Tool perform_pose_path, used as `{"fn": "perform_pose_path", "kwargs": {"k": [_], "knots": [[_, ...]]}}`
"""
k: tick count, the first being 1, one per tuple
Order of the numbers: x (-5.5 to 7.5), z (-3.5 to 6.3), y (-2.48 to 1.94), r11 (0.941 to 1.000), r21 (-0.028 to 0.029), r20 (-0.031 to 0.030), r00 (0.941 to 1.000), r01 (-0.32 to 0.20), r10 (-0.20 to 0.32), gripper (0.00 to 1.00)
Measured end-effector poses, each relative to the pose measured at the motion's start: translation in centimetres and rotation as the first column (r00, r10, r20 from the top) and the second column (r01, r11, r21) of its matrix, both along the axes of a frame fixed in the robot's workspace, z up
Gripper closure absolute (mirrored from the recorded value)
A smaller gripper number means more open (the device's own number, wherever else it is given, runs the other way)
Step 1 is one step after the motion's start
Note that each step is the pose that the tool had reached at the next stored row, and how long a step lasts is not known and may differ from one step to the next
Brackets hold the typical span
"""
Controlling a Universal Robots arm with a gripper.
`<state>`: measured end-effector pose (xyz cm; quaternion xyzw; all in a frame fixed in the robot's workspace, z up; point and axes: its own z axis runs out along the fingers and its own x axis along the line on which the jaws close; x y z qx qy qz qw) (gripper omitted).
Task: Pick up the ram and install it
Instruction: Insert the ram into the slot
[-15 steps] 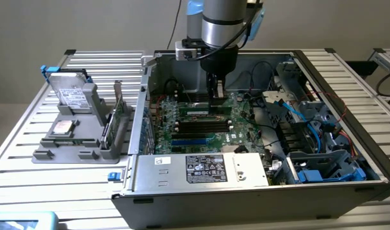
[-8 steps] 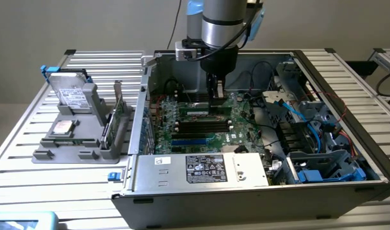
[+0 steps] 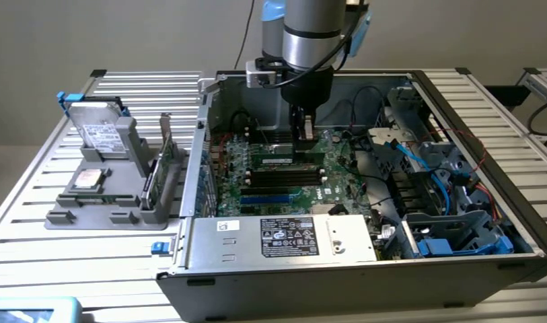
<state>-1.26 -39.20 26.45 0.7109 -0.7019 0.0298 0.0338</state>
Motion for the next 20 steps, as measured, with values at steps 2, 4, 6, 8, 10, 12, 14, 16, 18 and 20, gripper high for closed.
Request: {"fn": "perform_pose_path", "kwargs": {"k": [2, 4, 6, 8, 10, 12, 14, 16, 18, 20], "knots": [[0.0, 0.0, 0.0, 1.0, 0.0, 0.0, 1.0, 0.0, 0.0, 0.86], [0.0, -0.13, 0.0, 1.0, -0.0008, 0.0003, 1.0, 0.0, 0.0, 0.86], [0.0, -0.33, 0.0, 1.0, -0.0057, 0.0, 1.0, 0.0, 0.0, 0.86], [0.0, -0.62, 0.03, 1.0, -0.0098, 0.0, 1.0, 0.0, 0.0, 0.86], [0.1, -0.91, 0.14, 0.9999, -0.0141, 0.0, 1.0, 0.0, 0.0, 0.86], [0.1, -1.0, 0.26, 0.9998, -0.0222, 0.0001, 1.0, 0.0, 0.0, 0.86], [0.1, -1.08, 0.3, 0.9995, -0.0314, 0.0002, 1.0, 0.0, 0.0, 0.86], [0.1, -1.17, 0.38, 0.9992, -0.0393, 0.0002, 1.0, 0.0, 0.0, 0.86], [0.1, -1.27, 0.39, 0.9992, -0.0388, 0.0001, 1.0, 0.0, 0.0, 0.86], [0.1, -1.44, 0.38, 0.9994, -0.0333, 0.0, 1.0, -0.001, 0.001, 0.86]]}}
